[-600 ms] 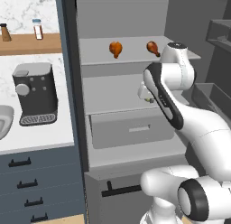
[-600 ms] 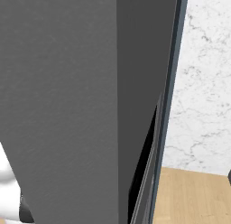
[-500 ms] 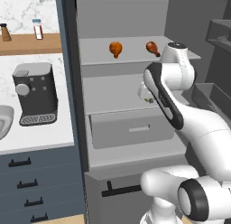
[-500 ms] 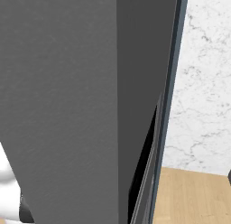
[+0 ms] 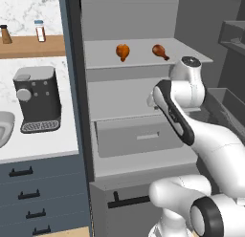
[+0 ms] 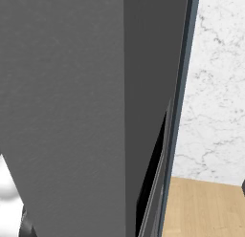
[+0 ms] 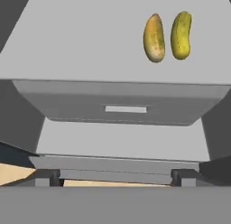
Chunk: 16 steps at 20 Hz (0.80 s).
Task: Place one cucumber and one chicken drumstick in each tupperware on the nearby counter, to pack two identical lunches.
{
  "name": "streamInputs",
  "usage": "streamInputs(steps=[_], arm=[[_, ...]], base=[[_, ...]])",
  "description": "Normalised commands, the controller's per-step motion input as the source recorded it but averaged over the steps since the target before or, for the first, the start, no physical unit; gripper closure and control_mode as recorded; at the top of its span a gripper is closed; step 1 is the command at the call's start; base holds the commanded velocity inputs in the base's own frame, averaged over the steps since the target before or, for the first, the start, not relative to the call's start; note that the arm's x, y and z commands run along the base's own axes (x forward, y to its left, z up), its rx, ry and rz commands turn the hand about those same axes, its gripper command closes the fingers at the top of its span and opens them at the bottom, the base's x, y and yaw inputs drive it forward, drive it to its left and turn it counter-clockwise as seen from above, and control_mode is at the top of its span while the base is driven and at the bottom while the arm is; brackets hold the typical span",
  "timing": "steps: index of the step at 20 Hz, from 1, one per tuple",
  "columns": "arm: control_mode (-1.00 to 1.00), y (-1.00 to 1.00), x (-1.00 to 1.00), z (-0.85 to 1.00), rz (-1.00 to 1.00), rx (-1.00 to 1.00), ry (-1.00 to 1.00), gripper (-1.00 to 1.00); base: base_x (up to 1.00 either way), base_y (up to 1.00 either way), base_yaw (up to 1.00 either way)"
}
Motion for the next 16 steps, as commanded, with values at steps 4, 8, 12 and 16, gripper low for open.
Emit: streamInputs(steps=[4, 8, 12, 16], arm=[[-1.0, -0.05, 0.52, -0.45, 0.0, 0.0, -0.2, -1.0], [-1.0, -0.34, 0.51, -0.33, -0.01, -0.06, -0.01, -1.0], [-1.0, -0.33, 0.4, -0.11, -0.01, -0.05, 0.04, -1.0], [-1.0, -0.27, 0.18, 0.0, -0.01, -0.03, 0.08, -1.0]], base=[[0.0, 0.0, 0.0], [0.0, 0.0, 0.0], [0.0, 0.0, 0.0], [0.0, 0.0, 0.0]])
